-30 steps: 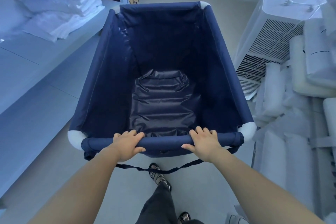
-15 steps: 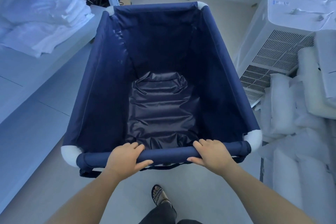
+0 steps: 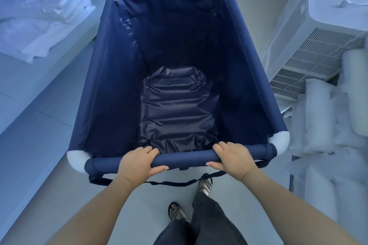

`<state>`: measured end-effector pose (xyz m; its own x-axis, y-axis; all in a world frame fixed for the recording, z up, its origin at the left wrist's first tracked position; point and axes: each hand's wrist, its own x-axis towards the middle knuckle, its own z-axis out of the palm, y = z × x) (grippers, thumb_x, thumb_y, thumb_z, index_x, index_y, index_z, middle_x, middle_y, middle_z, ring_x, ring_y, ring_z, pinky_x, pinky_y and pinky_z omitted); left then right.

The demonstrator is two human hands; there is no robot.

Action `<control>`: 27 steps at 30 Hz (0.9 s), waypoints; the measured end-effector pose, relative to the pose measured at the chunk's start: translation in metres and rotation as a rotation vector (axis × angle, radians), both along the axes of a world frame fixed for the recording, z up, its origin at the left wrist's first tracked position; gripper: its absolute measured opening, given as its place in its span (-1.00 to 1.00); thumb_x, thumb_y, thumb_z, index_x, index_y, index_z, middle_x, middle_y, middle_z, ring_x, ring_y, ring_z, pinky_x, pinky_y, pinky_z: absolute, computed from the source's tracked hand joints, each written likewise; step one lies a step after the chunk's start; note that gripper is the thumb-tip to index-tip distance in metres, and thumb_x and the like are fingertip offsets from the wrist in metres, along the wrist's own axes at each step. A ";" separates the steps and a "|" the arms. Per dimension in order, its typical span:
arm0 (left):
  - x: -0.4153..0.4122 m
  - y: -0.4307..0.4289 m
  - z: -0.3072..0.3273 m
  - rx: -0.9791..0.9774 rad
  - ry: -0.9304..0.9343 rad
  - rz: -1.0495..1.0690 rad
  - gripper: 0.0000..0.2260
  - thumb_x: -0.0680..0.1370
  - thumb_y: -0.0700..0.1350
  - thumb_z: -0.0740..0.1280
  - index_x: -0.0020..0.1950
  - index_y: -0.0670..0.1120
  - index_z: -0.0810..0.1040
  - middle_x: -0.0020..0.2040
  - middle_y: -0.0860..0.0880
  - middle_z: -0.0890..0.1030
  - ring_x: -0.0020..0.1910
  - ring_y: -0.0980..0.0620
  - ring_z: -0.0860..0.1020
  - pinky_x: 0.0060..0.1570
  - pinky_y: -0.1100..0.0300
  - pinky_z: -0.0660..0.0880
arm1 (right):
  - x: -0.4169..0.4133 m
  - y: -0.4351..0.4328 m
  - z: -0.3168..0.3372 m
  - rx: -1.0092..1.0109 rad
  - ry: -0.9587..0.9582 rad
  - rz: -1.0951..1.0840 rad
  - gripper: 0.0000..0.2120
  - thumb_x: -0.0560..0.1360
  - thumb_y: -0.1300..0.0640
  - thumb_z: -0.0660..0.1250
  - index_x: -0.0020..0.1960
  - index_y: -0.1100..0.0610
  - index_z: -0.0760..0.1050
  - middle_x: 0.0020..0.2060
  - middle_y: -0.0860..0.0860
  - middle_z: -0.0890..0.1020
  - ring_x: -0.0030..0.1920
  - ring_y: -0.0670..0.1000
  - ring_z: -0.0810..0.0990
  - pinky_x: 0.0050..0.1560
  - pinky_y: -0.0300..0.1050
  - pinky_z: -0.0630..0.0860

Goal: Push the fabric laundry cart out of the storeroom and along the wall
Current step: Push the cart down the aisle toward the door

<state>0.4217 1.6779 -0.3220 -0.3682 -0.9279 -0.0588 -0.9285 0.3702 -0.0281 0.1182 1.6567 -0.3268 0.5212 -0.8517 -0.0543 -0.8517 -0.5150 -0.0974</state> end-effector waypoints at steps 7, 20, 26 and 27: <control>0.003 -0.041 0.000 0.095 0.058 0.126 -0.52 0.44 0.39 0.10 -0.07 0.02 0.51 -0.21 0.07 0.57 -0.23 0.03 0.53 -0.36 0.19 0.31 | 0.004 -0.044 0.005 -0.075 0.011 0.013 -0.58 0.35 -0.30 0.33 -0.24 0.08 0.48 -0.44 -0.03 0.54 -0.46 0.02 0.52 -0.49 -0.12 0.37; 0.013 -0.137 -0.001 0.256 -0.062 0.102 -0.49 0.42 0.42 0.13 0.14 0.07 0.42 0.01 0.09 0.53 -0.04 0.06 0.52 -0.16 0.19 0.35 | 0.013 -0.132 0.000 -0.010 -0.031 0.005 -0.49 0.45 -0.34 0.15 -0.07 0.13 0.46 -0.26 0.06 0.59 -0.27 0.11 0.56 -0.32 -0.08 0.33; 0.023 -0.181 0.001 0.285 -0.072 0.056 -0.51 0.44 0.40 0.12 0.13 0.06 0.42 -0.01 0.07 0.52 -0.05 0.05 0.51 -0.17 0.19 0.32 | 0.025 -0.166 0.003 -0.092 0.082 -0.035 -0.53 0.31 -0.34 0.35 -0.29 0.08 0.46 -0.50 -0.03 0.51 -0.53 0.00 0.47 -0.54 -0.17 0.31; 0.025 -0.188 0.000 0.282 -0.074 0.050 -0.51 0.44 0.40 0.12 0.13 0.06 0.42 -0.02 0.08 0.51 -0.06 0.06 0.50 -0.17 0.19 0.32 | 0.027 -0.172 0.002 -0.104 0.086 -0.043 -0.53 0.29 -0.35 0.37 -0.31 0.08 0.45 -0.52 -0.04 0.50 -0.55 -0.01 0.46 -0.55 -0.19 0.30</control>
<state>0.4468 1.4895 -0.3216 -0.3075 -0.8879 -0.3421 -0.9450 0.3270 0.0007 0.1450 1.4846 -0.3246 0.4813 -0.8765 -0.0072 -0.8760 -0.4813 0.0295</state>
